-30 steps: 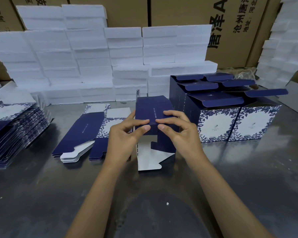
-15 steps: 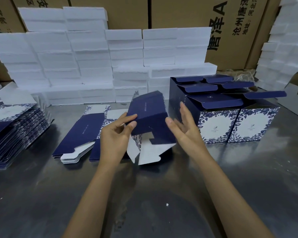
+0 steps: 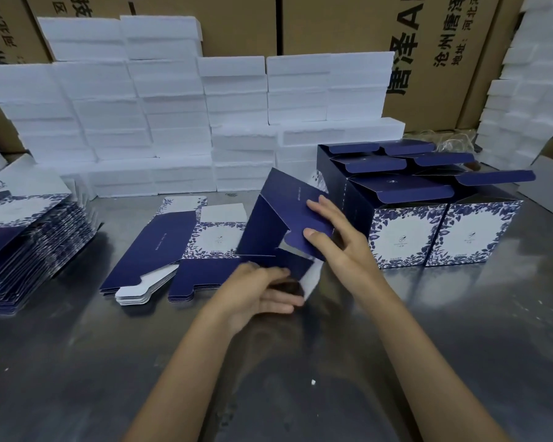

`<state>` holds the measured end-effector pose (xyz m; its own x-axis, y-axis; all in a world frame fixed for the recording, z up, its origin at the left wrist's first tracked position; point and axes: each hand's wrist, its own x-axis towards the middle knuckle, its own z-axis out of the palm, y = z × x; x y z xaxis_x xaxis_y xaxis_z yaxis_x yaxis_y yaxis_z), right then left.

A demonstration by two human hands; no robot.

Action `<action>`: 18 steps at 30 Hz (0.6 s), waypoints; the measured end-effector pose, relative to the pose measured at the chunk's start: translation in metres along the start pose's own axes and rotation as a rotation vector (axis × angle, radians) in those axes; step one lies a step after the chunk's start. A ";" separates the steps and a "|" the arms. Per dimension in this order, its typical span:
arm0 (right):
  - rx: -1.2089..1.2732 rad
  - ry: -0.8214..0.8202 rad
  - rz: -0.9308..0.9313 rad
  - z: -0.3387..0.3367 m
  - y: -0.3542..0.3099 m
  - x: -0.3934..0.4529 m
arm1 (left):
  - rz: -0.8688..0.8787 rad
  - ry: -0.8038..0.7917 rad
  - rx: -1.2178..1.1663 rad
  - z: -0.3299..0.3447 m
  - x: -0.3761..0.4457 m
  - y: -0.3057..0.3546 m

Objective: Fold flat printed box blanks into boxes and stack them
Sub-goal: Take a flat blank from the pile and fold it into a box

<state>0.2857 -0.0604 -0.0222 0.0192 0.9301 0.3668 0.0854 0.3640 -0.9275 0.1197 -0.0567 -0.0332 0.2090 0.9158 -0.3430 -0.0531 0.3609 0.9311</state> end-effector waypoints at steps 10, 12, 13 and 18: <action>-0.210 -0.110 0.004 -0.004 0.001 -0.002 | -0.090 0.085 0.536 -0.002 -0.008 0.001; -0.199 -0.117 0.001 -0.006 0.003 0.000 | 0.070 0.330 0.630 -0.015 -0.008 0.008; -0.194 -0.121 0.002 -0.006 0.004 0.000 | 0.192 0.471 0.667 -0.021 -0.009 0.011; -0.098 -0.151 -0.001 -0.008 0.006 0.001 | 0.811 0.577 0.372 -0.020 -0.016 0.022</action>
<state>0.2946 -0.0582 -0.0265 -0.1301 0.9291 0.3461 0.1820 0.3655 -0.9128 0.0955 -0.0604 -0.0100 -0.2552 0.8386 0.4812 0.3535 -0.3823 0.8537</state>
